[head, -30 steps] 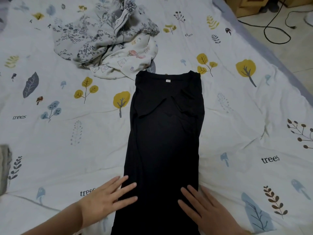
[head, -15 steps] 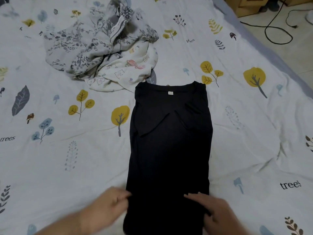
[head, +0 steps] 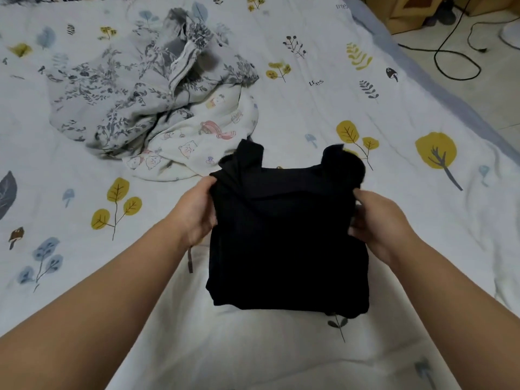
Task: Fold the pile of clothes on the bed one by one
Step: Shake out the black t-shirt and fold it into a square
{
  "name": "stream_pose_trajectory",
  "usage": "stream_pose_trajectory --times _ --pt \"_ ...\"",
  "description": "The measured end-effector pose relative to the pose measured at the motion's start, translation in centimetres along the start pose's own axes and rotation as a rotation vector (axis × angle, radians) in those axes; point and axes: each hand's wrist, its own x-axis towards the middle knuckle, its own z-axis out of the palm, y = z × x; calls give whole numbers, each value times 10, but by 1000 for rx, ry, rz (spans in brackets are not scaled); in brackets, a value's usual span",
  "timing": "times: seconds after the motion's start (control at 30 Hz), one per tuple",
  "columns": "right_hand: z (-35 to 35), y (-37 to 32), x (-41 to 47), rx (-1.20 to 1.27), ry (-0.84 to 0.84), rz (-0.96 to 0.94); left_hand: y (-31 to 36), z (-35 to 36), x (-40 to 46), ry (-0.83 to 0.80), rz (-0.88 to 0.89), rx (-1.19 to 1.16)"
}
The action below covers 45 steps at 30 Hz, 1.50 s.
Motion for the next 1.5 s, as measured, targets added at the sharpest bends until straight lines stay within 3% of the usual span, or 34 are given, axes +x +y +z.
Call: stream_pose_trajectory --times 0.13,0.33,0.47,0.57,0.6,0.67,0.73,0.83,0.93,1.0,1.07,1.13,1.17,1.23,1.33,1.5 --pt "5 20 28 -168 129 38 -13 1 25 110 -104 209" --pt "15 27 52 -547 247 -85 -14 10 50 237 13 396" --pt "12 18 63 -612 378 -171 -8 10 65 341 51 373" --pt "15 12 60 -871 465 -261 -8 4 71 594 298 961" --pt "17 12 60 -1000 431 -334 -7 4 70 596 423 1143" --pt "23 12 65 -1205 344 -499 -8 5 73 451 613 1398" --pt "30 7 74 -1316 311 -609 -6 7 78 325 663 1585" --pt "31 -4 99 -1119 345 -467 4 9 95 330 515 1709" --pt "30 -21 111 -707 504 -382 20 20 103 621 474 1342" --pt "35 -26 109 -600 591 -393 19 33 99 748 593 1262" --pt "46 -15 94 -835 624 -596 5 42 90 639 856 1317" --pt "55 15 84 -1202 546 -856 -22 44 84 382 1091 1500" --pt "57 28 80 -1359 464 -877 -37 40 83 260 1114 1636" --pt "50 49 82 -1566 284 -734 -58 28 83 63 928 1863" --pt "34 56 93 -1614 132 -541 -70 11 89 1 644 1930" --pt "38 40 84 -1655 84 -496 -63 19 86 17 583 1977"
